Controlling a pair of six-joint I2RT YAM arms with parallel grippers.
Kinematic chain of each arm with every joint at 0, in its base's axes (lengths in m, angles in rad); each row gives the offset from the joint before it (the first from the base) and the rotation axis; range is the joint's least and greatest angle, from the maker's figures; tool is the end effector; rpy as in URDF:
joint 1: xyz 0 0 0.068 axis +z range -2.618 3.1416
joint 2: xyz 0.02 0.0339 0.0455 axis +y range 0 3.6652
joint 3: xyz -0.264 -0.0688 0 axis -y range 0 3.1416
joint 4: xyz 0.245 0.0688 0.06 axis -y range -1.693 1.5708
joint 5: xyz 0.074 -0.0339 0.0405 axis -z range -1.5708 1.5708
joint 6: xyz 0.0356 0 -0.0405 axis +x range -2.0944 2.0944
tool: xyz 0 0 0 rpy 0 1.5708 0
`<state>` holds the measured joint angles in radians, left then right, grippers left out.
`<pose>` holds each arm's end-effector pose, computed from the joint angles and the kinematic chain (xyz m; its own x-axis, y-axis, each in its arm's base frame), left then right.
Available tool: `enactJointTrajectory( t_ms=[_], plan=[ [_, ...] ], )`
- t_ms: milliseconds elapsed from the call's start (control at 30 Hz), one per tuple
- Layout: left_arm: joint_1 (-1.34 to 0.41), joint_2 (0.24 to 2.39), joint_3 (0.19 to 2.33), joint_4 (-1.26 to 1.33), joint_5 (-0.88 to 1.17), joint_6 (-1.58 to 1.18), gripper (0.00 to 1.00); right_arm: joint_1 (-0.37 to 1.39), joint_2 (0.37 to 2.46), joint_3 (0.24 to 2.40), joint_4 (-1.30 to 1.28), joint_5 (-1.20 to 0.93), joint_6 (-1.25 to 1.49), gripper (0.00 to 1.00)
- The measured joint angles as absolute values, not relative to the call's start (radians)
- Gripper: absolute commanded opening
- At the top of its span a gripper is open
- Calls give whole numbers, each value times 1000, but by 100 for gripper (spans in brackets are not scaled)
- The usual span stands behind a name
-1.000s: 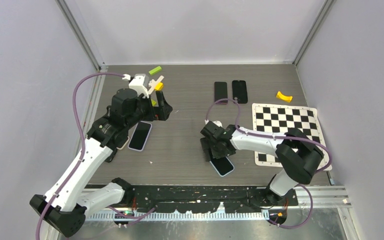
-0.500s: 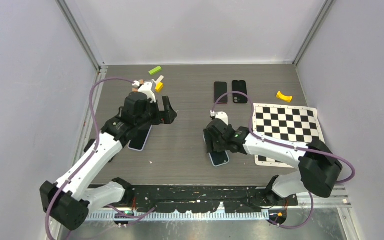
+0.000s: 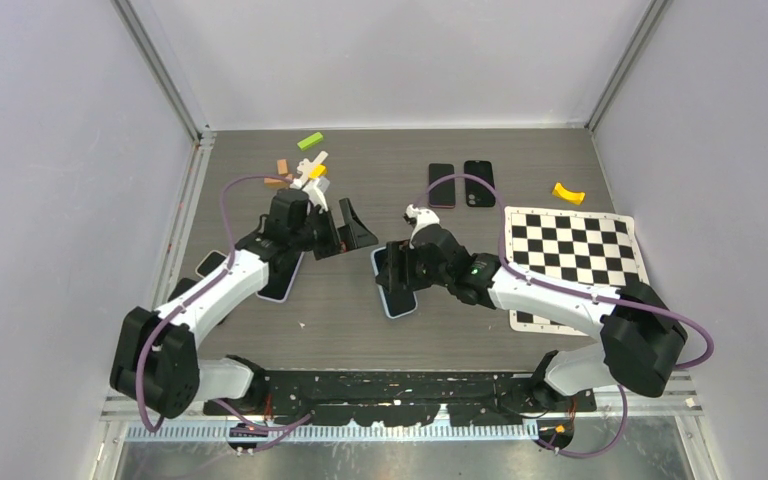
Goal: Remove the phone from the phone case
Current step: Pick up the phone at the center of the board.
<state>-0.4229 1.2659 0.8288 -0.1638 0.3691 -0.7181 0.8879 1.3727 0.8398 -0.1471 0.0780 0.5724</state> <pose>0.2469 -0.1252 0.2554 -0.8186 -0.3045 -0.4869 0.1534 0.7012 -0.6963 0.1881 0.2269 0.2307 -0.7317 -0.0438 -0.6802 -0.4030 0.8326 0.3800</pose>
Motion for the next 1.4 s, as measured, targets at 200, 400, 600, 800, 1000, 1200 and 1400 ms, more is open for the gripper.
enactJointTrajectory(
  t_ms=[200, 400, 600, 800, 1000, 1200, 1400],
  plan=[
    [-423, 1326, 828, -69, 485, -764, 79, 888, 1375, 843, -91, 20, 583, 49],
    [-423, 1390, 823, -1, 571, -823, 51, 888, 1406, 881, -73, -12, 599, 51],
    [-423, 1396, 796, 22, 610, -849, 19, 877, 1430, 911, -63, -33, 614, 53],
    [-421, 1396, 795, 41, 616, -845, 0, 857, 1435, 929, -76, -56, 625, 98],
    [-374, 1395, 811, 25, 614, -839, 0, 836, 1392, 911, -48, -51, 632, 100],
    [-247, 1375, 881, 69, 613, -940, 0, 825, 1142, 770, 4, -47, 650, 98],
    [-183, 1317, 904, 191, 608, -1150, 0, 821, 983, 685, 126, -30, 772, 80]
  ],
)
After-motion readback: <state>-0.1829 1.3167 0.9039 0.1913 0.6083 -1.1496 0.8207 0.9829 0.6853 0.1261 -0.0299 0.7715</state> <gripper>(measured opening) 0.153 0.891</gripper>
